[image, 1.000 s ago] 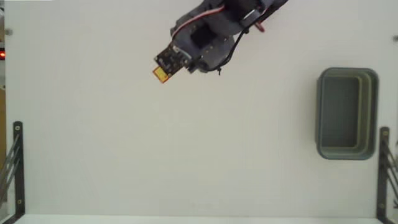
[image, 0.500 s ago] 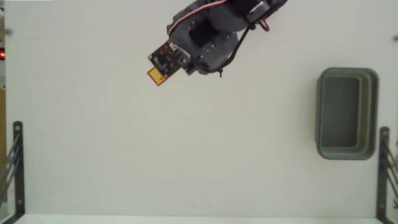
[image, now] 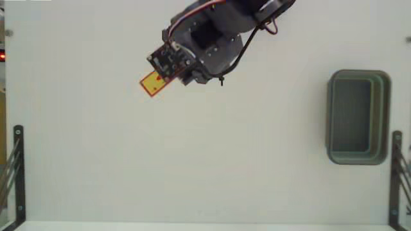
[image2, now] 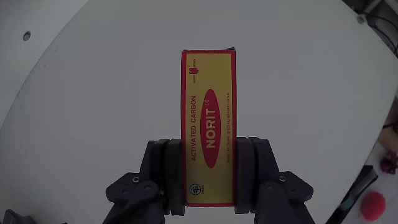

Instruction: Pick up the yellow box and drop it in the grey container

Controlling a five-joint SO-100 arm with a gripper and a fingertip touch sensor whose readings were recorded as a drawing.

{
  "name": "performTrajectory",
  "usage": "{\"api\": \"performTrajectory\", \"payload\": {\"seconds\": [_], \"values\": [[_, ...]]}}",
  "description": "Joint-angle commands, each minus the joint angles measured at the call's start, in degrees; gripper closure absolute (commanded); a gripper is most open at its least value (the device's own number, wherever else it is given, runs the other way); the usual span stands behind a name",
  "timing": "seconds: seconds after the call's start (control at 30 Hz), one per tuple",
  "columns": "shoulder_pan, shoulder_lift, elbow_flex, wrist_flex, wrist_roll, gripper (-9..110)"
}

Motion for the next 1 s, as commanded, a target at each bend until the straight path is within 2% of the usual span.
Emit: {"api": "performTrajectory", "payload": {"seconds": [0.0,0.4,0.97], "values": [[0.88,0.83,-2.19,0.14,0.18,61],[-4.88,-1.08,-2.43,-1.09,0.18,61],[-23.57,-7.26,-3.22,-5.07,0.18,61]]}}
